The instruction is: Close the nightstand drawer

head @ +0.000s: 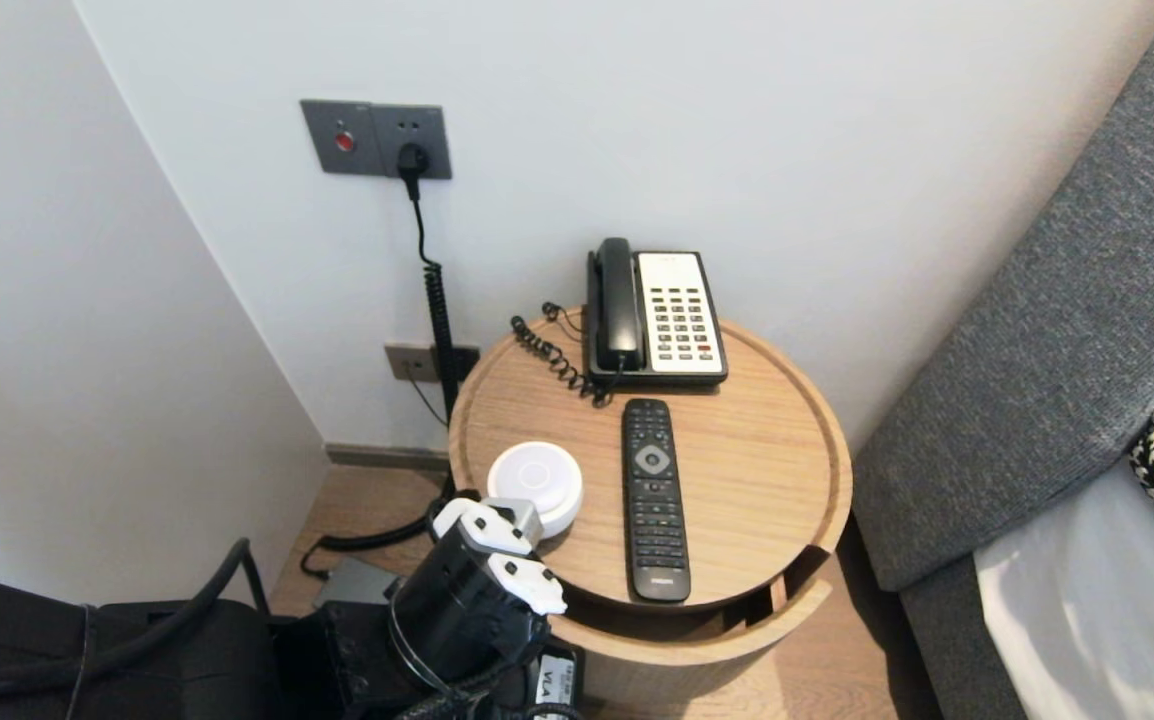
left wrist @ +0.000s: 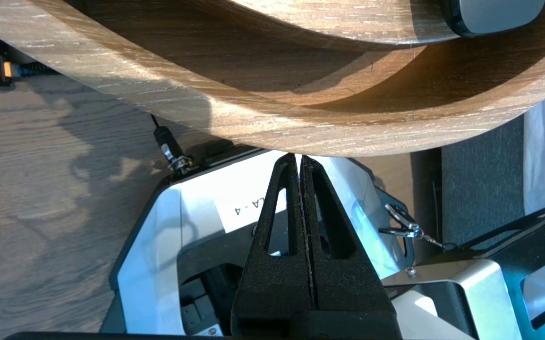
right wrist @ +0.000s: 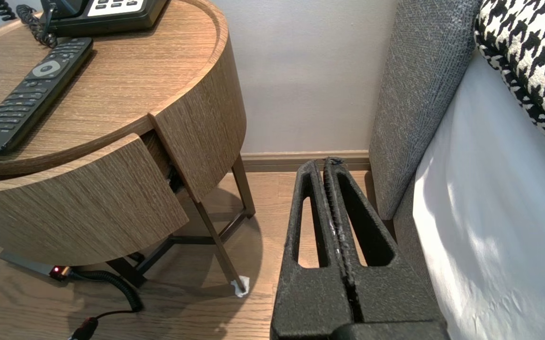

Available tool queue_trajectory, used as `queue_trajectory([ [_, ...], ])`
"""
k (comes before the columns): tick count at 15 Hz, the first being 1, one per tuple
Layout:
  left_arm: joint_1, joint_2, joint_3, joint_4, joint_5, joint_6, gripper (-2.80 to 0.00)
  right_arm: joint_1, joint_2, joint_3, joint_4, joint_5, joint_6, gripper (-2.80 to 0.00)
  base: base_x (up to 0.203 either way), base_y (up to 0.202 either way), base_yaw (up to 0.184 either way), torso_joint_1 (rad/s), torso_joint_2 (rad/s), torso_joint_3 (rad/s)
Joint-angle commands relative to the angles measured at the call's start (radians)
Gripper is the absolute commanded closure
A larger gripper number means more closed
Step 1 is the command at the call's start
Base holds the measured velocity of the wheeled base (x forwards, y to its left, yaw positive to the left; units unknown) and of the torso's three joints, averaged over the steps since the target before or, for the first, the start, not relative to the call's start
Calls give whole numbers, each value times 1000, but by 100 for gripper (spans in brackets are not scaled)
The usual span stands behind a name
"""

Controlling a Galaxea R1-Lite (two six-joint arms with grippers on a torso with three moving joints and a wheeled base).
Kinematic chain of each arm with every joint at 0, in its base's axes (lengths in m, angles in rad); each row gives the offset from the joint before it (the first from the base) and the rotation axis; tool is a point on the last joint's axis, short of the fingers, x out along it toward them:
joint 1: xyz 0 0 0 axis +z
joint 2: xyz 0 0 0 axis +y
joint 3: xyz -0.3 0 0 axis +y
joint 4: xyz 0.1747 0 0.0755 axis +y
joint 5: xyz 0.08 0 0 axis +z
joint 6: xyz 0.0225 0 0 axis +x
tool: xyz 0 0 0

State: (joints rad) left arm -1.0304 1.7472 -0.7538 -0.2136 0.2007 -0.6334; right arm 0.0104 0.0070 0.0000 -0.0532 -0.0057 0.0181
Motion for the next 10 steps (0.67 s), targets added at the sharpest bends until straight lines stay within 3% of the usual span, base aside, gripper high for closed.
queue_trajectory([
  [1, 9, 3, -4, -3, 2, -5, 0, 0, 1, 26, -1, 0, 0, 0, 0, 0, 0, 0, 0, 0],
  [10, 15, 10, -23, -23, 3, -5, 0, 0, 1, 26, -1, 0, 0, 0, 0, 0, 0, 0, 0, 0],
])
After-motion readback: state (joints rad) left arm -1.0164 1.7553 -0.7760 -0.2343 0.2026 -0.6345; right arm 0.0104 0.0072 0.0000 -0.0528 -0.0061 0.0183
